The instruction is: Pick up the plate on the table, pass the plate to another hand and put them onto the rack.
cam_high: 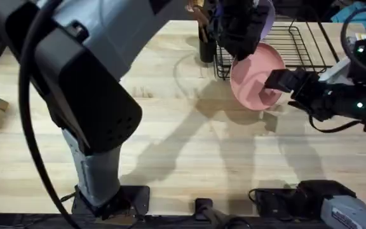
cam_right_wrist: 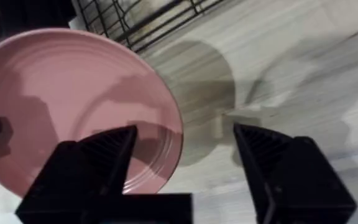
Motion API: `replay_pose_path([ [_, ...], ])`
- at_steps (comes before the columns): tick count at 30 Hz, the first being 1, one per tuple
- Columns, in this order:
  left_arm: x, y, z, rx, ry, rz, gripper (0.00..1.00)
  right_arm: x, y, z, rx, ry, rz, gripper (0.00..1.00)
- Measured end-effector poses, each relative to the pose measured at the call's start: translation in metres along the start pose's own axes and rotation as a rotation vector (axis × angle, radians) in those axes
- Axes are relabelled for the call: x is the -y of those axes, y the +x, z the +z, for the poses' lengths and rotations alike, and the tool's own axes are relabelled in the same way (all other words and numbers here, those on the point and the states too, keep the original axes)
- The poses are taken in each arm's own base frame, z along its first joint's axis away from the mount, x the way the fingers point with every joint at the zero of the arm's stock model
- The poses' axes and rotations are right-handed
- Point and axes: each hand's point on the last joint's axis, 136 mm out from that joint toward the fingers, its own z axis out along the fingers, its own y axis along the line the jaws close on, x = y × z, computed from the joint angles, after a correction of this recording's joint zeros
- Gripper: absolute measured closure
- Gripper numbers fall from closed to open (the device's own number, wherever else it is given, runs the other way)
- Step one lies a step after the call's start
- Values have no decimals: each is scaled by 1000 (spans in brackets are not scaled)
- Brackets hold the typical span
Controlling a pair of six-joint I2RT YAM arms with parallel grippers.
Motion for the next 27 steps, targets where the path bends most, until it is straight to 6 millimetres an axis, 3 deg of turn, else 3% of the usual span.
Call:
replay_pose_path([
  [4,0,0,0,0,0,0,959,0,0,2,-4,2,12,278],
  [7,0,0,0,1,0,0,959,-2,-3,2,9,-7,39,553],
  [9,0,0,0,0,0,0,959,-2,-3,2,9,-8,47,628],
  [10,0,0,0,0,1,0,959,-3,-3,2,8,-11,51,781],
  [12,0,0,0,-1,1,0,959,-4,-3,2,5,-17,59,941],
  [27,-2,0,0,1,-3,0,946,-6,-2,2,-1,-32,62,969],
])
